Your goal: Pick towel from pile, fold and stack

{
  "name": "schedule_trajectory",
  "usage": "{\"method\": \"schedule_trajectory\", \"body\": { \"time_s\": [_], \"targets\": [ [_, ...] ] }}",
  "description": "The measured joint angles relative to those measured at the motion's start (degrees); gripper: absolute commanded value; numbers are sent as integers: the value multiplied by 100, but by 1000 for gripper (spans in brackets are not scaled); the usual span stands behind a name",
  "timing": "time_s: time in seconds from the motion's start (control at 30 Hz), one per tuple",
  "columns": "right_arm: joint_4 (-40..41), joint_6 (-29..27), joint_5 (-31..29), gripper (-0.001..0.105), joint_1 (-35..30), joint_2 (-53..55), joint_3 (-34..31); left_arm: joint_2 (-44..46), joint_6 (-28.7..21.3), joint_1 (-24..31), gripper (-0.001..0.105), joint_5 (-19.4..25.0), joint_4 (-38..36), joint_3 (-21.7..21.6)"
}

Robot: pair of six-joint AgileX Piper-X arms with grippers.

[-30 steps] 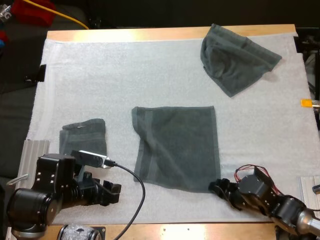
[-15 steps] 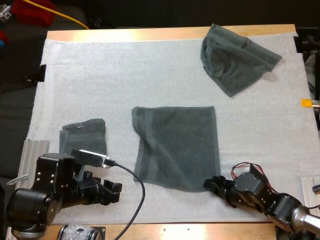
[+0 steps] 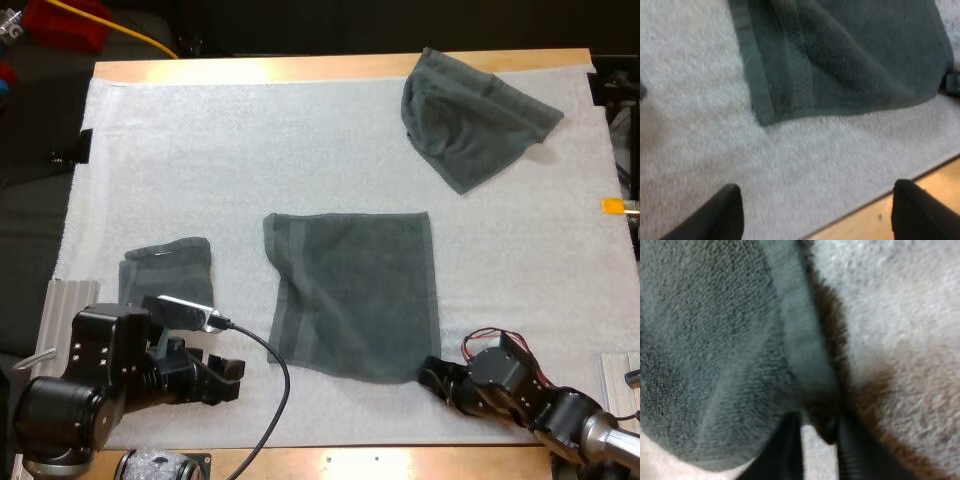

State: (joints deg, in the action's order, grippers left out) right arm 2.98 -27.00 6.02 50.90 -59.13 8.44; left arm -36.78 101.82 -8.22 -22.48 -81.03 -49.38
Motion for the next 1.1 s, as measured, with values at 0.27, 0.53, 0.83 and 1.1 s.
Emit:
{"method": "schedule_trajectory", "body": {
  "time_s": [0.27,0.53,0.83,1.1],
  "targets": [
    [203,-103,-73,0,0,0,0,0,0,0,60,-134,467,34],
    [489,-238,-73,0,12,0,59,0,297,0,60,-706,1140,945],
    [833,-515,-73,0,10,0,184,-3,582,0,60,-940,2003,1997],
    [833,-514,-73,0,10,0,184,-821,678,0,60,-940,2536,2156]
  ]
}}
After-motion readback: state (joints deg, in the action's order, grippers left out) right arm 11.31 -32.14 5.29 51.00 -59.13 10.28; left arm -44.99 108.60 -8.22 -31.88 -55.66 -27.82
